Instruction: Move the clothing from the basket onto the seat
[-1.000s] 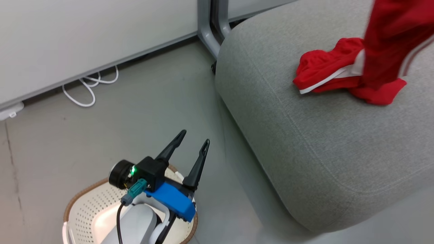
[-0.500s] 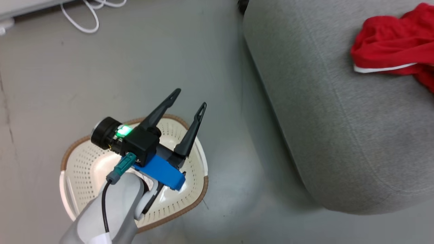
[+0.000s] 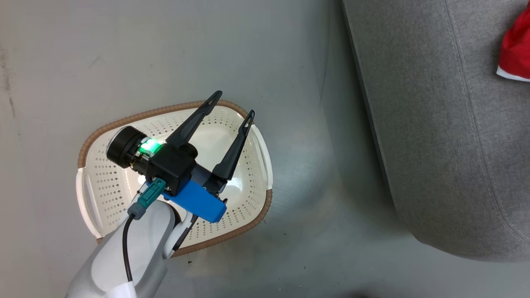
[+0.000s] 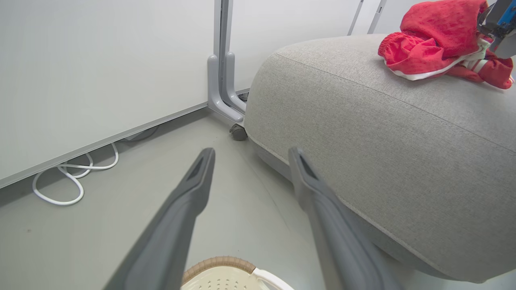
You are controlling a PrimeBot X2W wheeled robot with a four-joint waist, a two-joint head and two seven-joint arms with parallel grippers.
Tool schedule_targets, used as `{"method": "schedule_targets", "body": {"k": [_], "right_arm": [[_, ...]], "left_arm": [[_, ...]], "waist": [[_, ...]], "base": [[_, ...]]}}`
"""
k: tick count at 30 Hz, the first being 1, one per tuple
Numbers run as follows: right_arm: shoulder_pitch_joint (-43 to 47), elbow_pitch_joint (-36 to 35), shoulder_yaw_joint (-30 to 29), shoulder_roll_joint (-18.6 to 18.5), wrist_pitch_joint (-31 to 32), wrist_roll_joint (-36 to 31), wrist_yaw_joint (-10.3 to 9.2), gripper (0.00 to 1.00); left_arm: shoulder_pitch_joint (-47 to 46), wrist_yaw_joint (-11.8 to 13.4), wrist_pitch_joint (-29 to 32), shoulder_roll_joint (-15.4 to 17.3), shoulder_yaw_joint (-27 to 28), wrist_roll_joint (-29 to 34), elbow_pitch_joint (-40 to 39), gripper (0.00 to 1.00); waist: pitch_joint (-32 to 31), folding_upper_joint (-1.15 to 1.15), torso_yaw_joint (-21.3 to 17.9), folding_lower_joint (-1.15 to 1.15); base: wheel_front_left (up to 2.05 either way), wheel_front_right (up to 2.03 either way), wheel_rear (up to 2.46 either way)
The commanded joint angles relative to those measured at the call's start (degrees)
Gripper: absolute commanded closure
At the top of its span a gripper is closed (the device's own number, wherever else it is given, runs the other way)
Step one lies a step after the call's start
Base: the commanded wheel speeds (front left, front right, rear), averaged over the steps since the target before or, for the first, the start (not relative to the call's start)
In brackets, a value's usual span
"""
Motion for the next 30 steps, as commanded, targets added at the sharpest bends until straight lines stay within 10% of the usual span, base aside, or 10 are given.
{"method": "schedule_targets", "body": {"k": [1, 2, 4, 5, 6, 30], "right_arm": [[-0.7, 0.7, 0.2, -0.8, -0.5, -0.1, 0.01, 1.00], [-0.9, 1.3, 0.6, -1.0, -0.6, -0.1, 0.01, 1.00], [-1.3, 2.4, 1.3, -1.4, -1.0, -0.2, 0.01, 0.55], [-1.4, 2.9, 1.6, -1.6, -1.0, -0.2, 0.02, 0.11], [-1.5, 3.4, 1.9, -1.8, -1.1, -0.2, 0.01, 0.00], [3.2, 6.2, 8.0, -3.3, -2.4, 0.8, 0.01, 0.00]], "left_arm": [[-1.4, -0.1, -0.2, -0.1, 0.1, 0.0, -0.2, 0.00], [-1.3, -0.1, -0.2, -0.2, 0.2, -0.1, -0.2, 0.00], [-1.2, -0.1, -0.2, -0.4, 0.4, -0.2, 0.0, 0.00], [-1.2, -0.1, -0.2, -0.4, 0.5, -0.2, 0.1, 0.00], [-1.1, -0.2, -0.2, -0.5, 0.6, -0.2, 0.2, 0.00], [2.0, -0.2, -0.2, -3.0, 0.9, -1.8, 2.4, 0.00]], "waist": [[-0.1, 0.00, 0.2, -0.01], [-0.2, 0.00, 0.3, -0.01], [-0.5, 0.00, 0.4, -0.01], [-0.6, 0.00, 0.4, -0.01], [-0.8, 0.00, 0.4, -0.01], [-7.8, 0.00, 1.0, -0.01]], "base": [[0.00, 0.00, 0.00], [0.00, 0.00, 0.00], [0.00, 0.00, 0.00], [0.00, 0.00, 0.00], [0.00, 0.00, 0.00], [0.00, 0.00, 0.00]]}}
